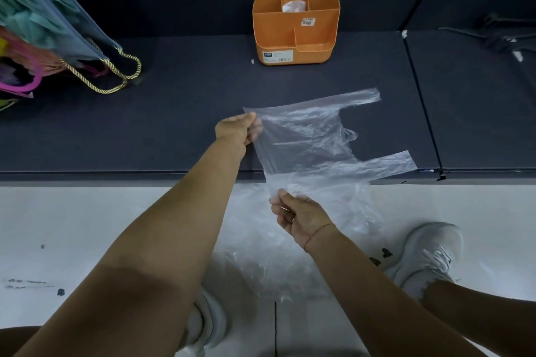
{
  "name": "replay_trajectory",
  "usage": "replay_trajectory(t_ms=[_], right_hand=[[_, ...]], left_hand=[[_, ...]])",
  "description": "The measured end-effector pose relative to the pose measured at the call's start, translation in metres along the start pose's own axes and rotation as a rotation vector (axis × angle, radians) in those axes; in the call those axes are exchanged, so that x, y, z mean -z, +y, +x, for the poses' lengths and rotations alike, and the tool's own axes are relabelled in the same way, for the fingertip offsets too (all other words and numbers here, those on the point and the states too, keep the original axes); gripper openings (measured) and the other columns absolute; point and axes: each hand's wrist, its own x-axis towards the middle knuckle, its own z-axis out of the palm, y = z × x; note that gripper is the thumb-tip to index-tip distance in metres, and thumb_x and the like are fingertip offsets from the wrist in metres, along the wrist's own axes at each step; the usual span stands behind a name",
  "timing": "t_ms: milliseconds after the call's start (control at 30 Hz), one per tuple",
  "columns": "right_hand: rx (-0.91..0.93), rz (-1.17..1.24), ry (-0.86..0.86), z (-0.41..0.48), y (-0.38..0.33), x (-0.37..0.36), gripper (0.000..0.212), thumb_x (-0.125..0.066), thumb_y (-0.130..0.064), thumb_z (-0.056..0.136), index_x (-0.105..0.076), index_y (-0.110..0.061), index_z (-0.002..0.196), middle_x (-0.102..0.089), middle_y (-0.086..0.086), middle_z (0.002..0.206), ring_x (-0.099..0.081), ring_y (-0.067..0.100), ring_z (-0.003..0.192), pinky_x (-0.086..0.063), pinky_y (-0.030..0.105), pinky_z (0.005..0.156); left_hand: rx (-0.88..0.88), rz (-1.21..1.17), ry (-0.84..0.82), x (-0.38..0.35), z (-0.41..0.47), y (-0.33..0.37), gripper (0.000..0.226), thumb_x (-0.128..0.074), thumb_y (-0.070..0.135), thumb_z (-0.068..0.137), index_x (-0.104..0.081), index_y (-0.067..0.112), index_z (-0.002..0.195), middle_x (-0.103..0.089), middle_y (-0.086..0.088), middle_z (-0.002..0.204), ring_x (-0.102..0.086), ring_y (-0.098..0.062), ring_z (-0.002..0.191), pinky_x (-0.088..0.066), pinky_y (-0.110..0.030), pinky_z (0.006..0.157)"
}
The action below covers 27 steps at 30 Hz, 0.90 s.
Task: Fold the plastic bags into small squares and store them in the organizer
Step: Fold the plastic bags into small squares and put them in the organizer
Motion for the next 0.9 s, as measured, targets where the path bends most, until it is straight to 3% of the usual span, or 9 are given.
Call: replay_trajectory(t_ms=[200,267,333,433,500,567,633,700,900], right_hand=[[-0.084,-0.182,-0.195,0.003,-0.019,-0.023,0.023,-0.053,-0.031,0.098,-0.056,-0.012,0.11,-0.072,0.007,0.1,-0.069,0.019,0.091,-0.054,0.027,0.079],[-0.132,-0.402,-0.224,0.0,-0.03,-0.026,0.031,-0.052,-0.034,0.098,-0.059,-0.007,0.11,-0.071,0.008,0.096,-0.069,0.019,0.086,-0.055,0.026,0.074],[-0.081,-0.662,-0.171,-0.003,-0.044,-0.026,0.029,-0.055,-0.033,0.097,-0.064,-0.005,0.098,-0.071,0.008,0.084,-0.068,0.015,0.069,-0.053,0.022,0.062],[0.364,-0.855,0.058,0.012,-0.067,-0.024,0.02,-0.054,-0.017,0.097,-0.066,-0.007,0.084,-0.067,0.004,0.073,-0.061,0.012,0.059,-0.048,0.026,0.06],[0.719,-1.03,0.232,0.028,-0.082,-0.029,0.016,-0.052,-0.012,0.096,-0.067,-0.008,0.099,-0.066,0.005,0.096,-0.062,0.016,0.085,-0.046,0.023,0.081],[0.927,-1.297,0.299,0.048,-0.095,-0.038,0.033,-0.048,-0.017,0.098,-0.056,-0.007,0.128,-0.053,0.01,0.132,-0.049,0.023,0.123,-0.032,0.024,0.106],[0.913,-1.568,0.28,0.068,-0.104,-0.048,0.051,-0.037,-0.028,0.103,-0.028,-0.01,0.15,-0.024,0.009,0.158,-0.016,0.024,0.147,-0.008,0.034,0.121],[0.83,-1.782,0.284,0.089,-0.111,-0.053,0.059,-0.025,-0.04,0.104,-0.005,-0.017,0.155,0.002,0.004,0.163,0.008,0.02,0.149,0.008,0.039,0.12],[0.717,-1.99,0.35,0.128,-0.132,-0.015,0.072,-0.015,-0.06,0.098,0.006,-0.021,0.154,0.015,0.004,0.162,0.016,0.02,0.148,0.011,0.041,0.119]], left_hand=[[0.016,0.053,-0.039,0.0,0.006,0.015,0.021,-0.069,0.022,0.092,-0.063,0.007,0.106,-0.071,-0.006,0.098,-0.068,-0.011,0.073,-0.056,-0.018,0.06],[-0.05,0.12,-0.002,0.003,0.011,0.005,0.032,-0.07,0.003,0.089,-0.061,0.0,0.119,-0.07,-0.014,0.099,-0.067,-0.013,0.068,-0.056,-0.017,0.058],[-0.205,0.232,0.104,0.008,0.017,-0.002,0.037,-0.066,-0.002,0.089,-0.058,-0.001,0.124,-0.068,-0.017,0.107,-0.068,-0.019,0.08,-0.056,-0.02,0.071],[-0.583,0.611,0.227,0.012,0.018,-0.007,0.044,-0.057,0.01,0.097,-0.048,0.002,0.139,-0.049,-0.016,0.142,-0.05,-0.027,0.127,-0.038,-0.03,0.108],[-0.816,0.949,0.214,0.009,0.016,-0.014,0.044,-0.045,0.017,0.103,-0.042,0.003,0.145,-0.032,-0.016,0.155,-0.029,-0.029,0.144,-0.018,-0.036,0.12],[-0.896,1.233,0.097,0.001,0.016,-0.022,0.05,-0.03,0.026,0.107,-0.026,0.007,0.153,-0.013,-0.01,0.164,-0.007,-0.024,0.152,0.003,-0.037,0.122],[-0.866,1.454,0.002,-0.006,0.022,-0.028,0.056,-0.018,0.032,0.107,-0.003,0.01,0.156,0.005,-0.004,0.165,0.009,-0.017,0.151,0.013,-0.036,0.12],[-0.799,1.568,-0.043,-0.008,0.031,-0.033,0.059,-0.014,0.035,0.106,0.008,0.011,0.155,0.013,-0.003,0.164,0.014,-0.015,0.15,0.015,-0.036,0.12],[-0.766,1.57,-0.035,-0.004,0.042,-0.046,0.066,-0.015,0.046,0.105,0.007,0.011,0.156,0.013,-0.005,0.164,0.013,-0.017,0.151,0.013,-0.036,0.121]])
